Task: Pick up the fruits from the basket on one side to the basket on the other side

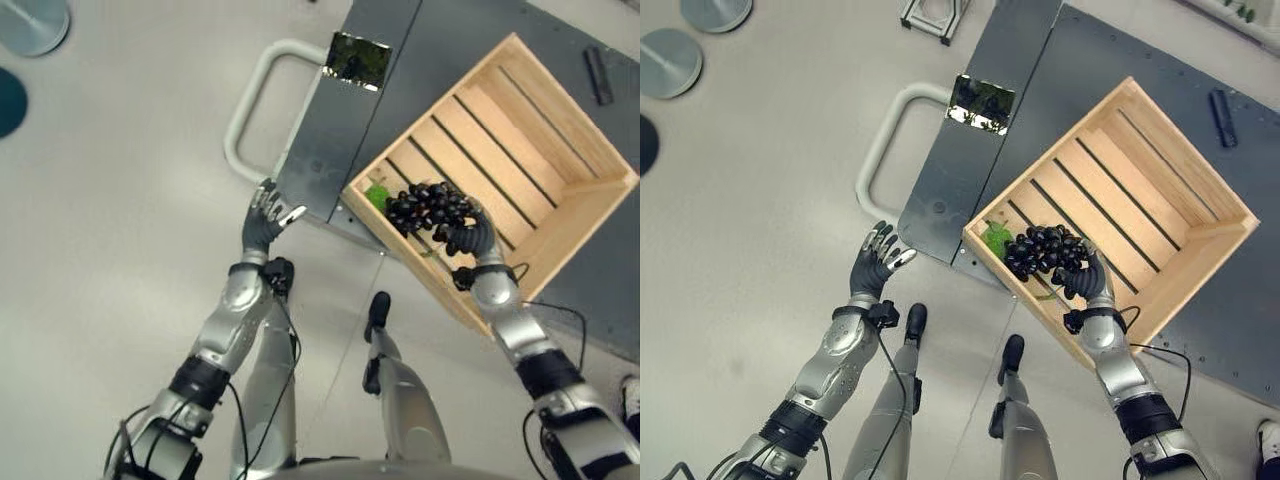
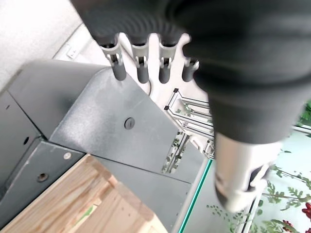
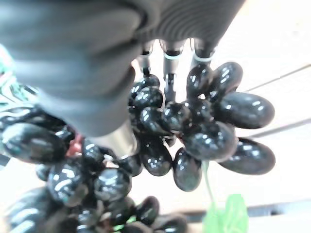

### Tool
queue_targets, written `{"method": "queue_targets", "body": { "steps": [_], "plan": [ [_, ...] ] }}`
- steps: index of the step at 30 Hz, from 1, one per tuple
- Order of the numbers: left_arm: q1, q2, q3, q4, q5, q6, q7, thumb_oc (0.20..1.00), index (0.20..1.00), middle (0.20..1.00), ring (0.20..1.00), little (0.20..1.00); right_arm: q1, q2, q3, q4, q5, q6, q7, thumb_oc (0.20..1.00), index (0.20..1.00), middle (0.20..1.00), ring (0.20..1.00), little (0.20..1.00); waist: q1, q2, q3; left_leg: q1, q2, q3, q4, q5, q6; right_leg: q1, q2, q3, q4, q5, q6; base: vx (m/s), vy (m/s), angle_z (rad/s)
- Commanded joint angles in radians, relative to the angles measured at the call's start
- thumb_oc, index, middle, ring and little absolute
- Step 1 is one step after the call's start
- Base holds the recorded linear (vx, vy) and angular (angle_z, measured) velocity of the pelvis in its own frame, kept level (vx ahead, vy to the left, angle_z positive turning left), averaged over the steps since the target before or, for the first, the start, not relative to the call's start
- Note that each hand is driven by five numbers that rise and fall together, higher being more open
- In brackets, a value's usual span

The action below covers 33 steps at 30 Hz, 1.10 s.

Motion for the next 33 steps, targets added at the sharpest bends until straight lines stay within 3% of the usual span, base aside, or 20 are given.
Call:
{"method": "queue_targets", "body": {
  "steps": [1, 14, 23, 27, 32, 33],
  "plan": [
    [-0.003, 0.000, 0.056, -0.074, 0.039, -0.034, -0.037, 1.000, 1.000, 1.000, 1.000, 1.000, -0.043, -0.086, -0.135, -0.143, -0.037, -0.071, -0.002, 0.200, 0.200, 0.200, 0.200, 0.200, -0.018, -0.026, 0.005, 0.089, -0.051, 0.030, 0.040, -0.165, 0.022, 0.045, -0.092, 0.030, 0.168, -0.191, 0.077, 0.00, 0.011, -0.05],
    [0.010, 0.017, 0.064, -0.092, 0.048, -0.013, -0.088, 1.000, 1.000, 1.000, 1.000, 1.000, -0.078, -0.214, -0.189, -0.235, -0.058, -0.074, 0.047, 0.200, 0.200, 0.200, 0.200, 0.200, -0.026, -0.027, -0.036, 0.142, -0.059, 0.046, 0.040, -0.183, 0.031, 0.072, -0.102, 0.042, 0.190, -0.203, 0.080, 0.00, 0.003, -0.02],
    [-0.018, 0.067, 0.048, -0.079, 0.072, -0.003, -0.120, 1.000, 1.000, 1.000, 1.000, 1.000, -0.195, -0.421, -0.163, -0.260, 0.017, -0.087, 0.104, 0.200, 0.200, 0.200, 0.200, 0.200, -0.029, -0.044, -0.068, 0.155, -0.056, 0.057, 0.040, -0.190, 0.030, 0.069, -0.103, 0.050, 0.204, -0.207, 0.081, 0.00, 0.000, -0.02],
    [-0.050, 0.089, 0.019, -0.070, 0.092, 0.000, -0.134, 1.000, 1.000, 1.000, 1.000, 1.000, -0.279, -0.507, -0.088, -0.242, 0.061, -0.087, 0.152, 0.200, 0.200, 0.200, 0.200, 0.200, -0.026, -0.052, -0.079, 0.159, -0.054, 0.062, 0.042, -0.191, 0.027, 0.069, -0.104, 0.054, 0.212, -0.208, 0.081, 0.00, -0.005, -0.08],
    [-0.124, 0.116, -0.031, -0.051, 0.118, 0.002, -0.150, 1.000, 1.000, 1.000, 1.000, 1.000, -0.449, -0.593, 0.090, -0.186, 0.124, -0.071, 0.221, 0.200, 0.200, 0.200, 0.200, 0.200, -0.026, -0.059, -0.088, 0.164, -0.051, 0.069, 0.045, -0.192, 0.023, 0.071, -0.103, 0.056, 0.220, -0.212, 0.081, 0.00, -0.003, -0.02],
    [-0.183, 0.129, -0.077, -0.044, 0.125, 0.004, -0.161, 1.000, 1.000, 1.000, 1.000, 1.000, -0.575, -0.613, 0.222, -0.154, 0.162, -0.065, 0.260, 0.200, 0.200, 0.200, 0.200, 0.200, -0.023, -0.063, -0.094, 0.166, -0.049, 0.070, 0.047, -0.193, 0.021, 0.075, -0.102, 0.056, 0.221, -0.214, 0.081, 0.00, 0.000, 0.00]
  ]
}}
